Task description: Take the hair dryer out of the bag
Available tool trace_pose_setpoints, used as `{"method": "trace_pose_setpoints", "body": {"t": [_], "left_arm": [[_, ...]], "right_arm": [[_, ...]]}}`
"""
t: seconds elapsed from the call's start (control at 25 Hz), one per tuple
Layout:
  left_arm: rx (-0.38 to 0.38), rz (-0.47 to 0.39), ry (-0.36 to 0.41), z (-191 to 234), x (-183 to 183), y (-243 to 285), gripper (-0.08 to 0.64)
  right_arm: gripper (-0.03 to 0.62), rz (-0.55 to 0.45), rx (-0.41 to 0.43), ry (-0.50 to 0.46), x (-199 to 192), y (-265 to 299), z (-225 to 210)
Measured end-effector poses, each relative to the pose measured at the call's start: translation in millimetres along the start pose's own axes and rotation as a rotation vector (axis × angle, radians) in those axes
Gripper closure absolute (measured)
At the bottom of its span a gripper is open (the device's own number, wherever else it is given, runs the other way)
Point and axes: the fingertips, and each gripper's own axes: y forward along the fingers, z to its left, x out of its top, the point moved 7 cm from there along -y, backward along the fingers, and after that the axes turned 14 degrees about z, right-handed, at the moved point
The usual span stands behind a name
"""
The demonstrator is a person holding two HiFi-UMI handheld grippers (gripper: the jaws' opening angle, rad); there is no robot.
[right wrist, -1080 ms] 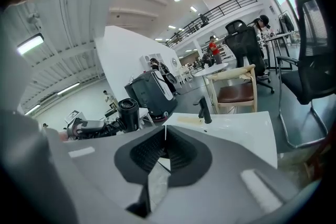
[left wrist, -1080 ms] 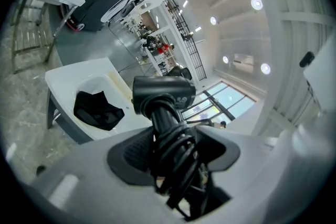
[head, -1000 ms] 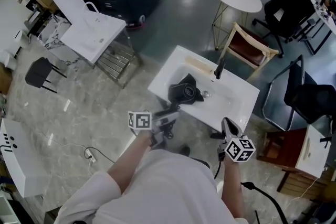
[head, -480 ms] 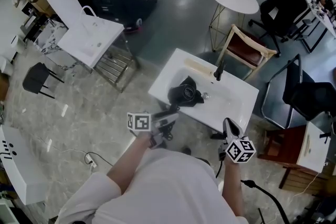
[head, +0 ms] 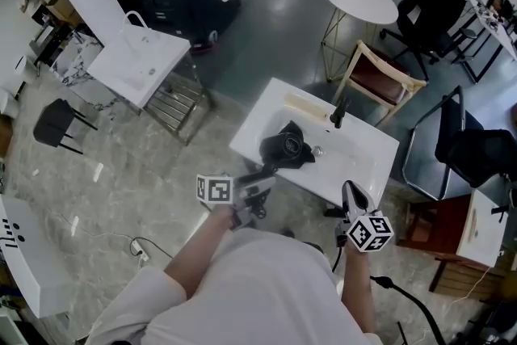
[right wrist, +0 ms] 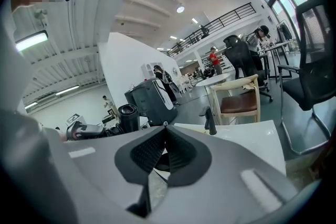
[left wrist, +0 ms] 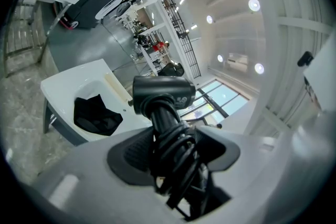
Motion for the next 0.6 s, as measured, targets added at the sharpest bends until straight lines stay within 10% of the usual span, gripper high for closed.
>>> {"method": "trace_pose_setpoints", "body": {"t": [0.6], "left_arm": [[-0.009, 0.010, -0.004, 7.2, 7.4, -9.6, 0.314]], "right_arm": [[0.588, 0.004, -0.009, 0.015, 1.9, 9.2, 7.0]]}}
